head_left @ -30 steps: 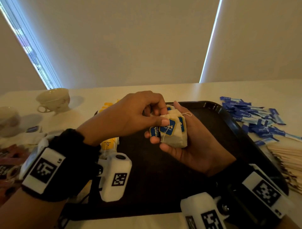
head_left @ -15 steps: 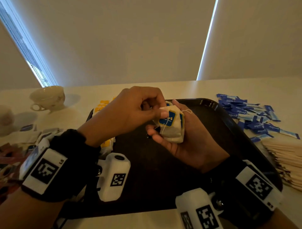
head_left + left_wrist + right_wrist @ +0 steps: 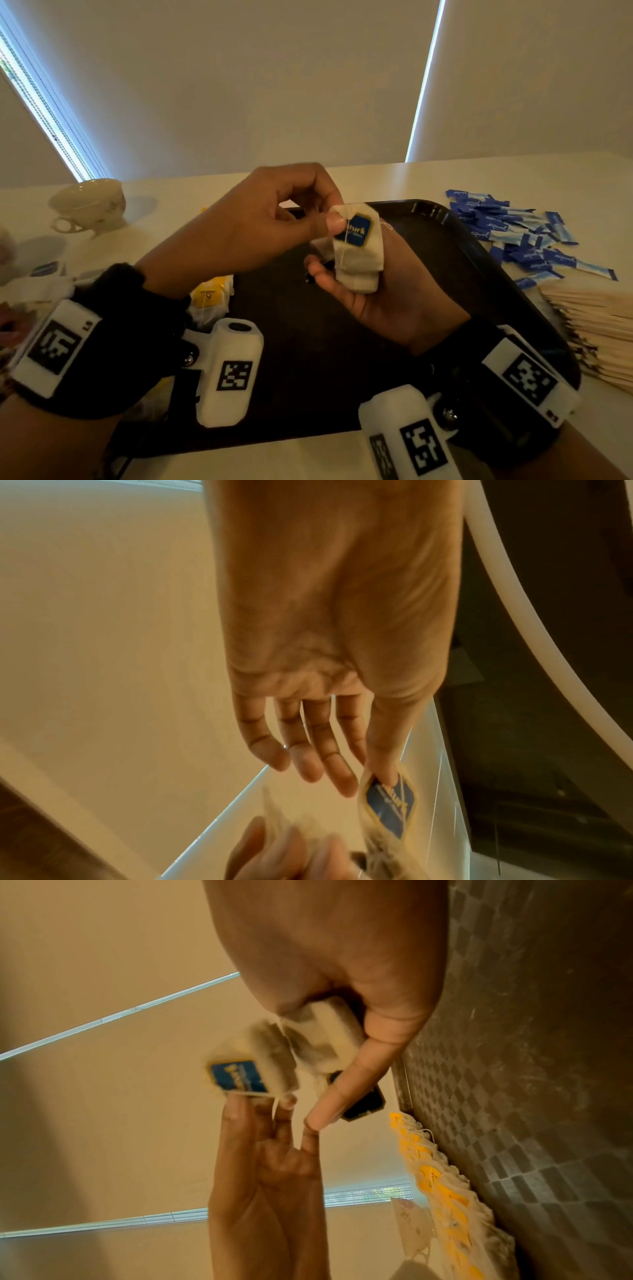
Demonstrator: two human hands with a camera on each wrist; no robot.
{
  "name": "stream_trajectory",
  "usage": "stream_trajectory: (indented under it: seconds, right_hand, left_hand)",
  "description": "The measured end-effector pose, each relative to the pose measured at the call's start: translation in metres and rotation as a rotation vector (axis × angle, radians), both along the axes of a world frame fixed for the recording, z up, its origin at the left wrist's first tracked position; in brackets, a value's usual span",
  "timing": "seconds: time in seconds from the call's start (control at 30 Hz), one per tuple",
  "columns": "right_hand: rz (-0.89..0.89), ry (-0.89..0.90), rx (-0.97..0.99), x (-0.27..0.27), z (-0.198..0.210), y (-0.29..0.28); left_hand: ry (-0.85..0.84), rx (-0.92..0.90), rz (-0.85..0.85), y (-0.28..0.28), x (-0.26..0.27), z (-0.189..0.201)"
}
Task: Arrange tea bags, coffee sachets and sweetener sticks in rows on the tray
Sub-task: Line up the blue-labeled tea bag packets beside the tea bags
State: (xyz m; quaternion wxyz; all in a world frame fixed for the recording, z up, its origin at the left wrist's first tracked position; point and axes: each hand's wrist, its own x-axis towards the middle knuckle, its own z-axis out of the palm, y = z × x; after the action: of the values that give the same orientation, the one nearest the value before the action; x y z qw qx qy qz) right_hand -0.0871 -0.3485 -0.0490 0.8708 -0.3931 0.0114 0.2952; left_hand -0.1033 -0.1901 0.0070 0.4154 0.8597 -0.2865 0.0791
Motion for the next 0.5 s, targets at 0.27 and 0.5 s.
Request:
stream_trajectory:
  seconds: [0.27, 0.5]
  right_hand:
    - [-0.136, -0.002, 0.022, 0.013, -0.002, -0.008]
    - [-0.164, -0.041, -0.006, 0.011, -0.003, -0.009]
  left_hand:
    - [0.136, 0.087, 0.22, 0.046, -0.036, 0.032]
    - [0.56, 0.22, 0.217, 0.079, -0.055, -0.01]
